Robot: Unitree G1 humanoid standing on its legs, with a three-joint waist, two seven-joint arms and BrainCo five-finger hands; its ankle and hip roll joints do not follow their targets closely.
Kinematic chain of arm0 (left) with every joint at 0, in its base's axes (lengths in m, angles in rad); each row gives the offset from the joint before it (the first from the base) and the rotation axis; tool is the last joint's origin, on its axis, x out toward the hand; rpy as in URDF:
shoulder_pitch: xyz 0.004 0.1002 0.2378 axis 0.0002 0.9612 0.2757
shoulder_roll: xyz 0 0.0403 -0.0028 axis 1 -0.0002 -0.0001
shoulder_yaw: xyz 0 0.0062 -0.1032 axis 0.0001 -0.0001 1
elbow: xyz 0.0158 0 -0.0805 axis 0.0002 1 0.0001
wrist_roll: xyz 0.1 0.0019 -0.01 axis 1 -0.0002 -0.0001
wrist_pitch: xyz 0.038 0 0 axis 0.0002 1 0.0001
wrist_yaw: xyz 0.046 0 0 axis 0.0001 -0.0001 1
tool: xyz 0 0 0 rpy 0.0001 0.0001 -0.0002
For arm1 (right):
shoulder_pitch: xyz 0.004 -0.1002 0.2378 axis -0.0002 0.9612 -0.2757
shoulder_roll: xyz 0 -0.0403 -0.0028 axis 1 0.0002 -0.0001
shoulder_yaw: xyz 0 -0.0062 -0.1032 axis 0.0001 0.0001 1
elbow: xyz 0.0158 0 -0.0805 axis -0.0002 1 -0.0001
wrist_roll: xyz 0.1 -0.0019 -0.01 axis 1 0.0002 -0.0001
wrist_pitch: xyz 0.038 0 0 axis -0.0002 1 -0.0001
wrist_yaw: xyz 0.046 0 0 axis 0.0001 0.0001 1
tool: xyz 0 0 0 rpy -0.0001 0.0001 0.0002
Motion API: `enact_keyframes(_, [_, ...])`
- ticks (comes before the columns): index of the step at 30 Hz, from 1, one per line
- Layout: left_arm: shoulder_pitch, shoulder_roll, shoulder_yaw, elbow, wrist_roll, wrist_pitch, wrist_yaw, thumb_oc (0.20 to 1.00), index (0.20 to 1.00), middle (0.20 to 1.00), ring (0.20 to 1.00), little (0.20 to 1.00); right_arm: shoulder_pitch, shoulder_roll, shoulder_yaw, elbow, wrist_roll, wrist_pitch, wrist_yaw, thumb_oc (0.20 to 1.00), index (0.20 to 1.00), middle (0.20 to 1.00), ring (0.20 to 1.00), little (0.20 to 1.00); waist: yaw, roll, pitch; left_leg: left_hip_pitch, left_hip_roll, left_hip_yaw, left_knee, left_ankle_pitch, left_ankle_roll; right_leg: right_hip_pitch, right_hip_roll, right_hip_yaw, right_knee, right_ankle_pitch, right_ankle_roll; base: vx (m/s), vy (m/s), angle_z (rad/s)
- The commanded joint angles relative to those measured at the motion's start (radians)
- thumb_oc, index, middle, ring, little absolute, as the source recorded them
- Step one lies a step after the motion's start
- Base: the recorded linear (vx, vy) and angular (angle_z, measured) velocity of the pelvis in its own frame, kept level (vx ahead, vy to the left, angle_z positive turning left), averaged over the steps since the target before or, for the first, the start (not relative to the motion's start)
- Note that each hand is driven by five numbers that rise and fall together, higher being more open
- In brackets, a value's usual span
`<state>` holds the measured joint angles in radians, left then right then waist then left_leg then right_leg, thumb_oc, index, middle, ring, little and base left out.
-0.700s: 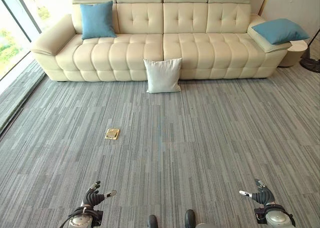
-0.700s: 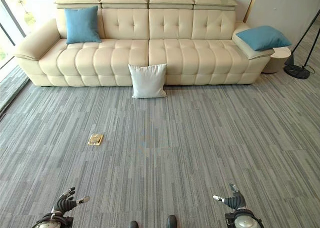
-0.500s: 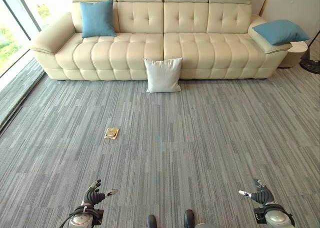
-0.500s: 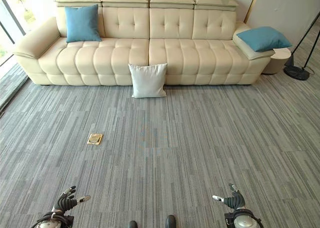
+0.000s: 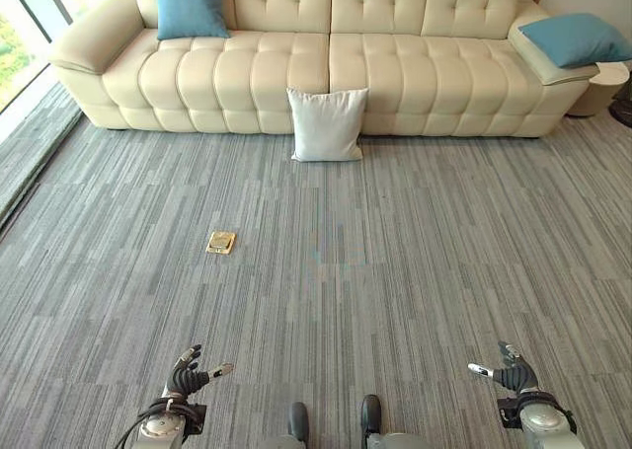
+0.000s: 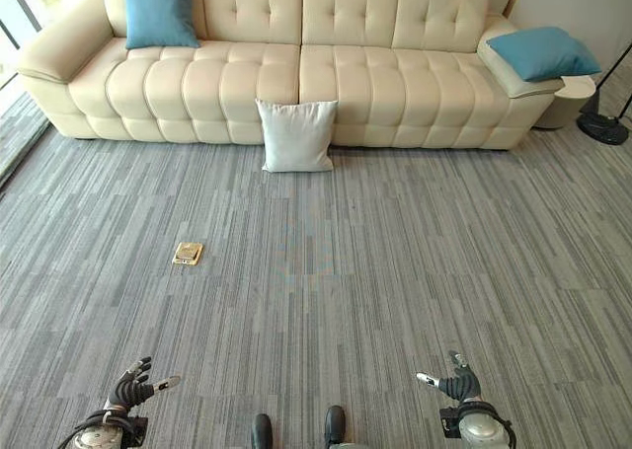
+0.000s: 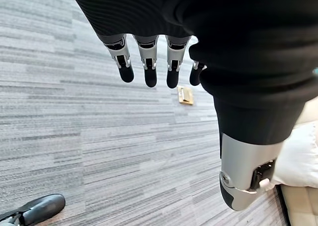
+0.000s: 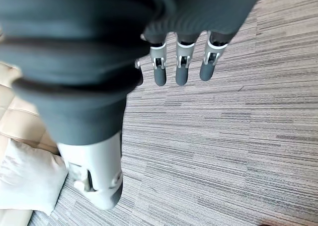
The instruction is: Pick up all the scattered cushions and arrange them neatly on the sofa.
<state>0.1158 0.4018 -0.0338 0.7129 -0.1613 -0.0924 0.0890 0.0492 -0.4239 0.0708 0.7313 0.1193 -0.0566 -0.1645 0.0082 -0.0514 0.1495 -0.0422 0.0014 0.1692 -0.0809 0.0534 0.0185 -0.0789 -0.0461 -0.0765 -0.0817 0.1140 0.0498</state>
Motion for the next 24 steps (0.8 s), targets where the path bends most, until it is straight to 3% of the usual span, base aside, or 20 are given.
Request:
enact_keyframes(1, [-0.028,0.047,0.035,-0.031,-0.051,-0.035,0.03,1.0,1.0,1.0,1.0,1.0,-0.061,-0.017,0.01,-0.033,0.007,-0.014,-0.02,1.0,1.0,1.0,1.0,1.0,0.015,0.003,0.026,-0.014,-0.014,-0.046,0.156,-0.19,0.014,0.011,-0.072,-0.002,0.182,-0.14,0.105,0.09,0.209,-0.2])
enact_keyframes(2, [-0.016,0.05,0.045,-0.052,-0.062,-0.032,0.029,1.0,1.0,1.0,1.0,1.0,-0.063,-0.016,0.012,-0.052,0.005,-0.011,-0.016,1.0,1.0,1.0,1.0,1.0,0.012,0.006,0.045,-0.011,-0.024,-0.053,0.175,-0.209,0.031,-0.031,-0.08,0.011,0.287,-0.124,0.116,0.06,0.167,-0.1])
enact_keyframes(6, [-0.01,0.048,0.043,-0.063,-0.059,-0.031,0.026,1.0,1.0,1.0,1.0,1.0,-0.065,-0.017,0.021,-0.096,-0.006,-0.016,-0.012,1.0,1.0,1.0,1.0,1.0,0.004,0.022,0.074,-0.001,-0.03,-0.064,0.186,-0.228,0.048,-0.125,-0.071,0.018,0.421,-0.114,0.112,0.09,0.133,-0.07])
enact_keyframes(8, [-0.018,0.041,0.039,-0.058,-0.05,-0.033,0.028,1.0,1.0,1.0,1.0,1.0,-0.066,-0.023,0.019,-0.124,-0.012,-0.02,-0.013,1.0,1.0,1.0,1.0,1.0,-0.005,0.032,0.089,0.038,-0.035,-0.071,0.173,-0.243,0.046,-0.175,-0.063,-0.008,0.423,-0.125,0.099,0.25,0.059,0.01])
enact_keyframes(10, [-0.033,0.031,0.035,-0.038,-0.066,-0.039,0.032,1.0,1.0,1.0,1.0,1.0,-0.074,-0.038,0.019,-0.131,-0.008,-0.029,-0.023,1.0,1.0,1.0,1.0,1.0,-0.025,0.03,0.096,0.114,-0.042,-0.08,0.126,-0.263,0.033,-0.245,-0.073,-0.084,0.302,-0.09,0.096,0.36,-0.065,0.15])
enact_keyframes(14, [-0.065,0.023,0.029,-0.027,-0.073,-0.042,0.043,1.0,1.0,1.0,1.0,1.0,-0.06,-0.048,0.008,-0.158,-0.001,-0.027,-0.031,1.0,1.0,1.0,1.0,1.0,-0.066,0.03,0.108,0.211,-0.044,-0.131,0.097,-0.304,0.009,-0.303,-0.053,-0.117,0.131,-0.031,0.122,0.36,-0.103,0.26])
enact_keyframes(17, [-0.068,0.021,0.029,-0.033,-0.065,-0.043,0.046,1.0,1.0,1.0,1.0,1.0,-0.047,-0.051,0.004,-0.169,-0.01,-0.023,-0.03,1.0,1.0,1.0,1.0,1.0,-0.083,0.037,0.106,0.259,-0.034,-0.153,0.08,-0.319,-0.004,-0.326,-0.05,-0.129,0.119,-0.008,0.127,0.34,-0.143,0.43])
enact_keyframes(19, [-0.061,0.021,0.026,-0.045,-0.059,-0.047,0.042,1.0,1.0,1.0,1.0,1.0,-0.024,-0.051,0.003,-0.182,-0.007,-0.027,-0.017,1.0,1.0,1.0,1.0,1.0,-0.091,0.038,0.094,0.283,-0.023,-0.172,0.094,-0.322,-0.024,-0.307,-0.058,-0.12,0.133,0.004,0.112,0.5,-0.3,0.53])
enact_keyframes(20, [-0.06,0.013,0.019,-0.038,-0.059,-0.047,0.046,1.0,1.0,1.0,1.0,1.0,-0.019,-0.056,0.005,-0.176,-0.005,-0.031,-0.015,1.0,1.0,1.0,1.0,1.0,-0.099,0.057,0.086,0.262,0.017,-0.162,0.17,-0.269,-0.06,-0.292,-0.04,-0.113,0.167,-0.006,0.085,0.53,-0.386,0.86])
enact_keyframes(22, [-0.057,0.004,0.011,-0.046,-0.065,-0.046,0.038,1.0,1.0,1.0,1.0,1.0,-0.019,-0.064,0.001,-0.174,0.002,-0.033,-0.014,1.0,1.0,1.0,1.0,1.0,-0.107,0.076,0.076,0.201,0.052,-0.14,0.307,-0.138,-0.108,-0.274,-0.032,-0.124,0.193,-0.044,0.049,0.44,-0.361,0.61])
enact_keyframes(23, [-0.067,0.006,-0.002,-0.049,-0.07,-0.049,0.033,1.0,1.0,1.0,1.0,1.0,-0.02,-0.071,-0.002,-0.157,0.021,-0.045,-0.017,1.0,1.0,1.0,1.0,1.0,-0.113,0.079,0.077,0.118,0.102,-0.106,0.473,-0.039,-0.123,-0.235,-0.011,-0.116,0.205,-0.1,0.004,0.27,-0.233,0.2])
enact_keyframes(24, [-0.068,0.006,-0.002,-0.049,-0.07,-0.049,0.033,1.0,1.0,1.0,1.0,1.0,-0.02,-0.071,-0.001,-0.157,0.021,-0.046,-0.017,1.0,1.0,1.0,1.0,1.0,-0.115,0.075,0.075,0.114,0.098,-0.108,0.472,-0.036,-0.122,-0.237,-0.015,-0.117,0.203,-0.097,0.004,0.42,-0.329,0.08])
